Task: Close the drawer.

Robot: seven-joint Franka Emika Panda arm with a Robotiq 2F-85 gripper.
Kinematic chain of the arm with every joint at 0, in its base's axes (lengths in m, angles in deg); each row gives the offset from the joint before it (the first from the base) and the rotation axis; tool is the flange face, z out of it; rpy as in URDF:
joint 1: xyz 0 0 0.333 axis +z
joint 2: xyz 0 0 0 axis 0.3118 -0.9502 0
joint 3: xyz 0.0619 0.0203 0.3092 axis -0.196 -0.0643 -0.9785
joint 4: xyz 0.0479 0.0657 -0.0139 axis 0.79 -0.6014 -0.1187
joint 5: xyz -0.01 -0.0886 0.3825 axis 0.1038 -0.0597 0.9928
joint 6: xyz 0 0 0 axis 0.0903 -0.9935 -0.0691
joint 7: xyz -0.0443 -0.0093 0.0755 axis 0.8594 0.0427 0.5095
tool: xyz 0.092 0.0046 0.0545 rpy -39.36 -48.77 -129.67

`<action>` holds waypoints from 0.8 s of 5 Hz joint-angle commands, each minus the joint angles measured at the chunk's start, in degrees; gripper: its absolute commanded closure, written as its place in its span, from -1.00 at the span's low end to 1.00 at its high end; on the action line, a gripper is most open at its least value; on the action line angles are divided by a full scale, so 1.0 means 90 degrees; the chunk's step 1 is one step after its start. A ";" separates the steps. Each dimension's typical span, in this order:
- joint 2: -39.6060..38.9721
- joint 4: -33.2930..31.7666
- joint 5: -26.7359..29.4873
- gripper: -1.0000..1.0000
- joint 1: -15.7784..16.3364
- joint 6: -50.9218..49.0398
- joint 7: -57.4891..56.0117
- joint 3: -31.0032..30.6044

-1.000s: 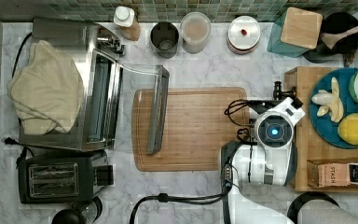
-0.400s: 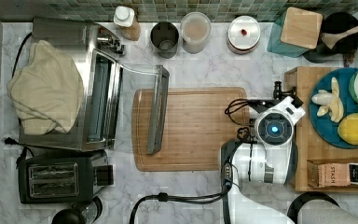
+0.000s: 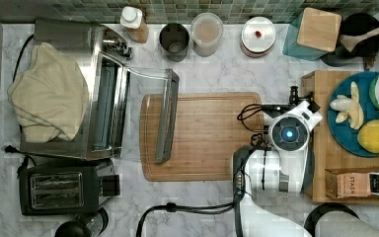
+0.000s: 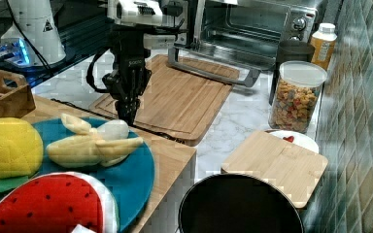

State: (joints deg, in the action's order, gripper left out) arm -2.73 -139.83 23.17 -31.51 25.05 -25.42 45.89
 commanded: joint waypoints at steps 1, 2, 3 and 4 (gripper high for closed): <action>0.0229 0.0425 -0.0258 1.00 -0.0568 -0.0430 0.0188 0.0896; 0.0228 0.0423 -0.0254 1.00 -0.0557 -0.0429 0.0186 0.0907; 0.0228 0.0422 -0.0247 1.00 -0.0538 -0.0429 0.0181 0.0926; 0.0228 0.0423 -0.0246 1.00 -0.0536 -0.0427 0.0178 0.0928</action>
State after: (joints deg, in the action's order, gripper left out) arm -2.78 -139.83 22.27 -30.53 25.05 -25.42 46.73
